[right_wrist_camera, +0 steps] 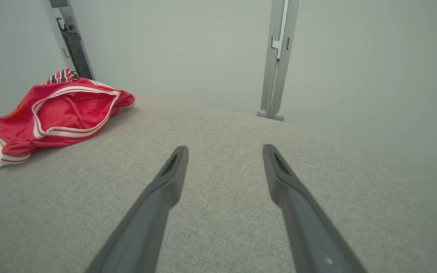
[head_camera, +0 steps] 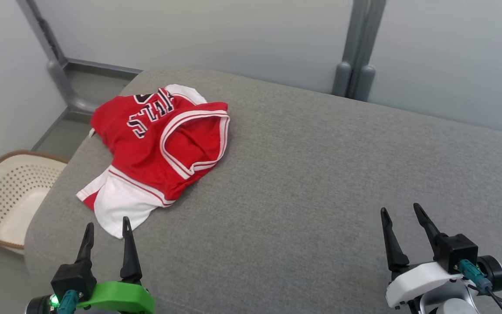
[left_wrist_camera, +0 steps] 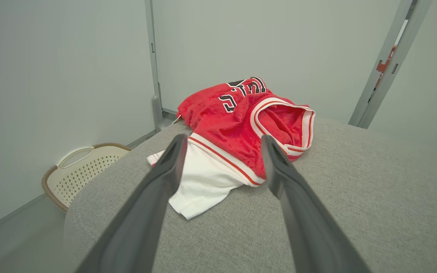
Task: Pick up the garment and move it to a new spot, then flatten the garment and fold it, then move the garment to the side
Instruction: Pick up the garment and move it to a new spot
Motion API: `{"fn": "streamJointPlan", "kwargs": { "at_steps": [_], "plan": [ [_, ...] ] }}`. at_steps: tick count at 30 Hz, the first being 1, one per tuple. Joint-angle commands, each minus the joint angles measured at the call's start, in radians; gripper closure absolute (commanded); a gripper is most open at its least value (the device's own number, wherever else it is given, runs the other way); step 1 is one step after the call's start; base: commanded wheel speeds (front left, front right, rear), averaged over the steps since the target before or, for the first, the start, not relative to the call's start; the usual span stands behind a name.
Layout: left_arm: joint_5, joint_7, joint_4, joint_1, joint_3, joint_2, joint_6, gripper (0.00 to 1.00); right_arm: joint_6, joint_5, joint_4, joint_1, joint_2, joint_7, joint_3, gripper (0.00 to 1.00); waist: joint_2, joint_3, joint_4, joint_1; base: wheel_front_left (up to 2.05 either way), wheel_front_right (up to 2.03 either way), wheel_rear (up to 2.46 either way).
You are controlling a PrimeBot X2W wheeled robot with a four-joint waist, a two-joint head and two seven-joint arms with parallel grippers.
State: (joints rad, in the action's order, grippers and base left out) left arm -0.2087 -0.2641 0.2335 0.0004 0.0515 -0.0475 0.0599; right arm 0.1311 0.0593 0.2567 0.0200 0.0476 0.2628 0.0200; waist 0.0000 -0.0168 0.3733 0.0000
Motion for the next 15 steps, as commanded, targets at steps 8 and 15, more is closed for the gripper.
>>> {"fn": "streamJointPlan", "kwargs": {
  "at_steps": [8, 15],
  "plan": [
    [0.003, -0.001, -0.007, 0.016, -0.028, -0.005, -0.008, 0.00, -0.001, 0.003, -0.004, -0.009, 0.005, 0.003, 0.007, 0.00, 0.0000, 0.013, 0.134, 0.0000, 0.00, 0.00, 0.00],
    [-0.011, -0.001, -0.017, 0.013, -0.041, -0.005, -0.004, 0.00, -0.001, -0.011, -0.007, 0.007, 0.005, 0.003, 0.010, 0.00, 0.0000, 0.033, 0.141, 0.0000, 0.00, 0.00, 0.00]
  ]
}}
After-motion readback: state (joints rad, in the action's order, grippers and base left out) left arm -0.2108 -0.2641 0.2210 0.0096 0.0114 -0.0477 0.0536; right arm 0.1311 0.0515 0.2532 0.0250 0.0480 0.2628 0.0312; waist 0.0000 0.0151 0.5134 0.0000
